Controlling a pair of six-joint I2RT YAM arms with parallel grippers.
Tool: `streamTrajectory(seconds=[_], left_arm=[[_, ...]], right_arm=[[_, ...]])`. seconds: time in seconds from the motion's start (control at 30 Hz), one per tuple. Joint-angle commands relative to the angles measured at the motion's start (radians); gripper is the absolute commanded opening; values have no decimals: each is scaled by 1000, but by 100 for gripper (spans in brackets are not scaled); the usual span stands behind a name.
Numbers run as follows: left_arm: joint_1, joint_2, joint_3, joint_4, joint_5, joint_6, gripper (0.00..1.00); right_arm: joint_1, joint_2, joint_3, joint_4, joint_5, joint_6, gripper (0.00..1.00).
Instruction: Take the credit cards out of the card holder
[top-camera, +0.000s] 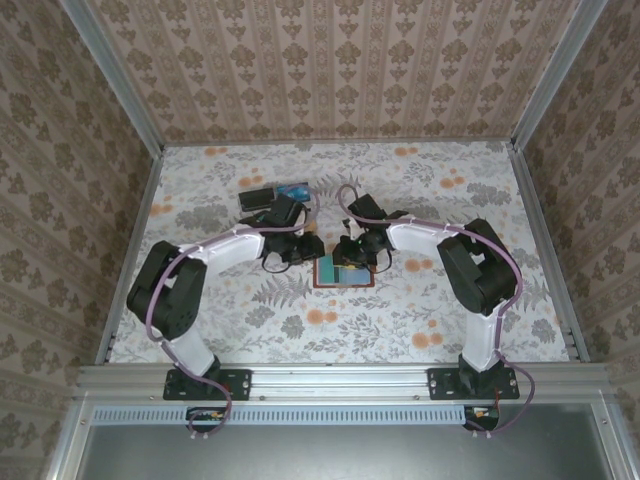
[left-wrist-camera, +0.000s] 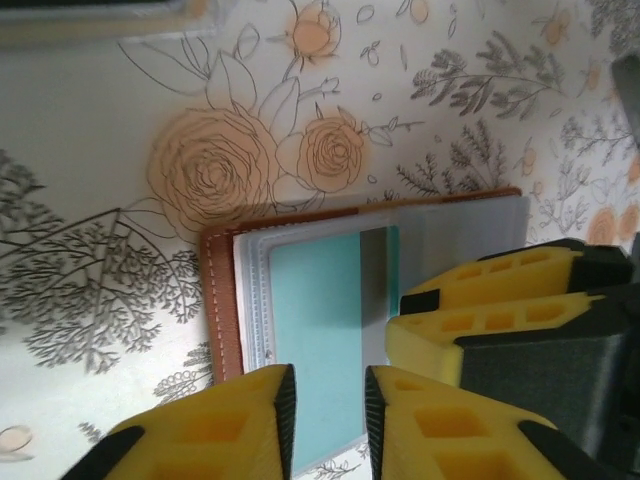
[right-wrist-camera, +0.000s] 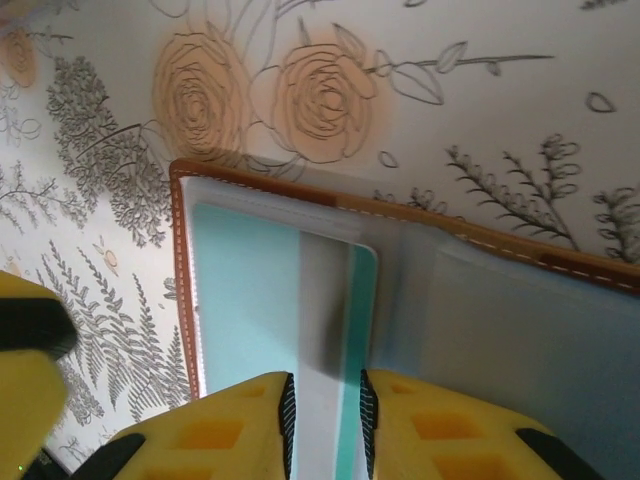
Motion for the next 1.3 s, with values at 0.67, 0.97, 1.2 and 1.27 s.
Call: streamTrajectory(seconds=[0.67,0.97,1.2,1.27], left_arm=[[-28,135,30,-8,-13,-41,10],[-36,163,25,-40,-18,-43,8],[-37,170,8,-37,-18,-50,8],[-35,172,7,-37,-16,-49,8]], right_arm=[[-32,11,-40,15,-42,30,19],[-43,21,-73,103,-127,49,13],[-55,10,-109,204,-205,63,15],[-60,4,-130,257,-238,80,16]])
